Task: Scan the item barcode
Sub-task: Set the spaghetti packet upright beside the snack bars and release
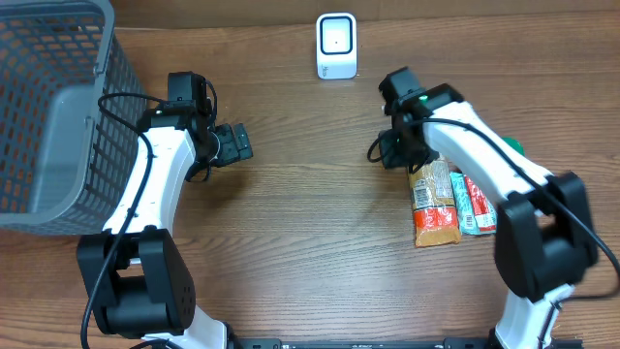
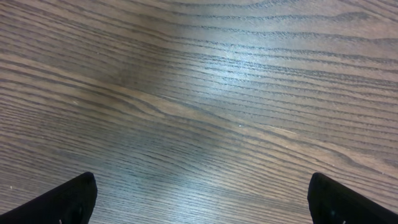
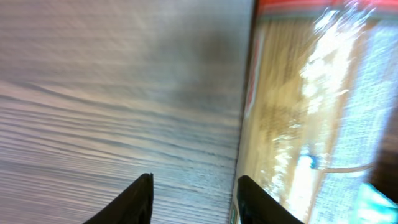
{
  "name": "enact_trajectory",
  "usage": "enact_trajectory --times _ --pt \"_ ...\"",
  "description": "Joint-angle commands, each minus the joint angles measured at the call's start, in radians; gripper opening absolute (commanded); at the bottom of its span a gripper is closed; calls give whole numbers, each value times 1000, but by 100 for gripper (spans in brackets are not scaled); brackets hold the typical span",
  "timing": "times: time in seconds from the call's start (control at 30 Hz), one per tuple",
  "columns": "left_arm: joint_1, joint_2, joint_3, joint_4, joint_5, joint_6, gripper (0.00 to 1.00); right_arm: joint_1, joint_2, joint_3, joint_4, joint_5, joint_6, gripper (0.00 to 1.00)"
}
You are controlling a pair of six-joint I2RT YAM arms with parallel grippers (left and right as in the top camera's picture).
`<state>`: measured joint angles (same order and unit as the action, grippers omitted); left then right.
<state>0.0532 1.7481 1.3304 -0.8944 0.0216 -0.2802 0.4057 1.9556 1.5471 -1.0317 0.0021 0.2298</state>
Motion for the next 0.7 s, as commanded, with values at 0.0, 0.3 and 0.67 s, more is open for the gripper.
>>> enact_trajectory --times 0.0,0.3,0.67 --pt "-1 -20 13 2 -6 19 100 -45 -64 0 16 -11 10 52" --pt "-1 -20 13 2 -6 19 100 -102 -64 -2 14 -12 10 100" --pt "-1 -20 13 2 -6 19 100 -102 -64 -2 14 -12 10 100"
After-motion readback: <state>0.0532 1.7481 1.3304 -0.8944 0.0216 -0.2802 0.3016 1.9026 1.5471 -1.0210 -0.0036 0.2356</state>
